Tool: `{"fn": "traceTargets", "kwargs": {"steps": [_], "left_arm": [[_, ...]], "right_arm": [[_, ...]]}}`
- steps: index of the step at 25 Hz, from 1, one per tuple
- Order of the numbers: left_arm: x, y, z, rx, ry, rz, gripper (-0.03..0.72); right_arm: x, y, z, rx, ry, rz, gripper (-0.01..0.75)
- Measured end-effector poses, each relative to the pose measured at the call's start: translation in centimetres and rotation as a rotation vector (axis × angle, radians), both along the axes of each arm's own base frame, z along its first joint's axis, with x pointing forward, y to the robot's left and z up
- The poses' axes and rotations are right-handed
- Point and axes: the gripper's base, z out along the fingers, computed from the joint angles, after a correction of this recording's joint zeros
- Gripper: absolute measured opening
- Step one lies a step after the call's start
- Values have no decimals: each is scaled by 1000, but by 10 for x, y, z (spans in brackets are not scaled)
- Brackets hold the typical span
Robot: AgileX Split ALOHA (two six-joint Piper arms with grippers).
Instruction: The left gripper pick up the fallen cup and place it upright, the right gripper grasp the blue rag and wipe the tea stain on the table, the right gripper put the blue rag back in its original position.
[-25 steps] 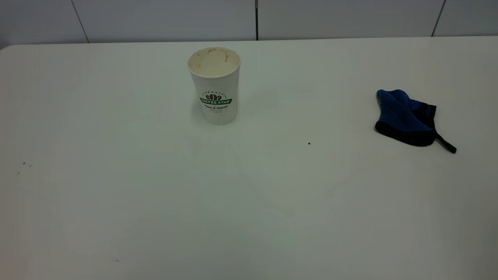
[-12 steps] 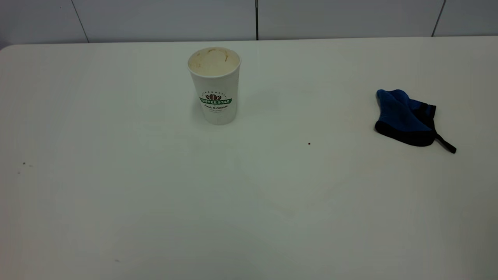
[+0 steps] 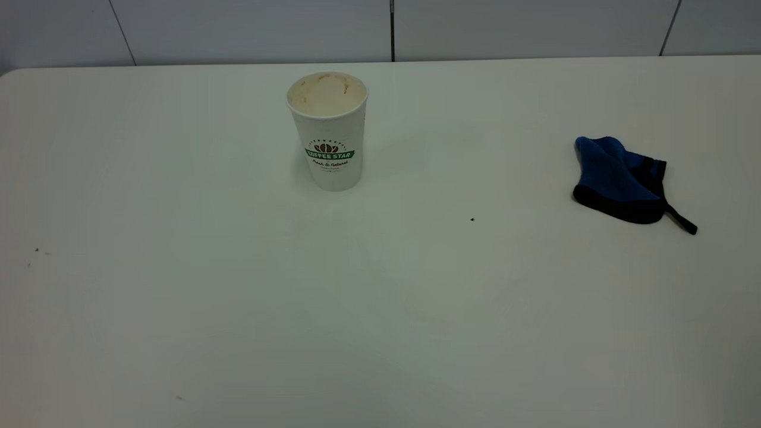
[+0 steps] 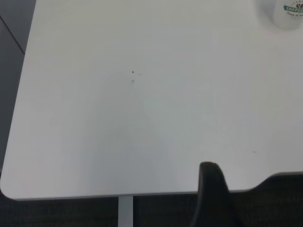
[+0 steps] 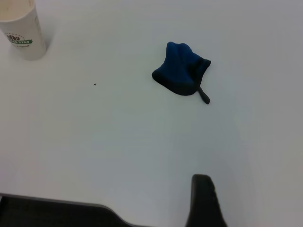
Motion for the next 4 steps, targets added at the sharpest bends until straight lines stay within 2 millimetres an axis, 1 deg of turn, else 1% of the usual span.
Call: {"fn": "traceTargets", "kwargs": {"steps": [4], "left_arm": [[0,0,0,1,0,-1,494]], "right_arm": [[0,0,0,-1,0,0,554]]}}
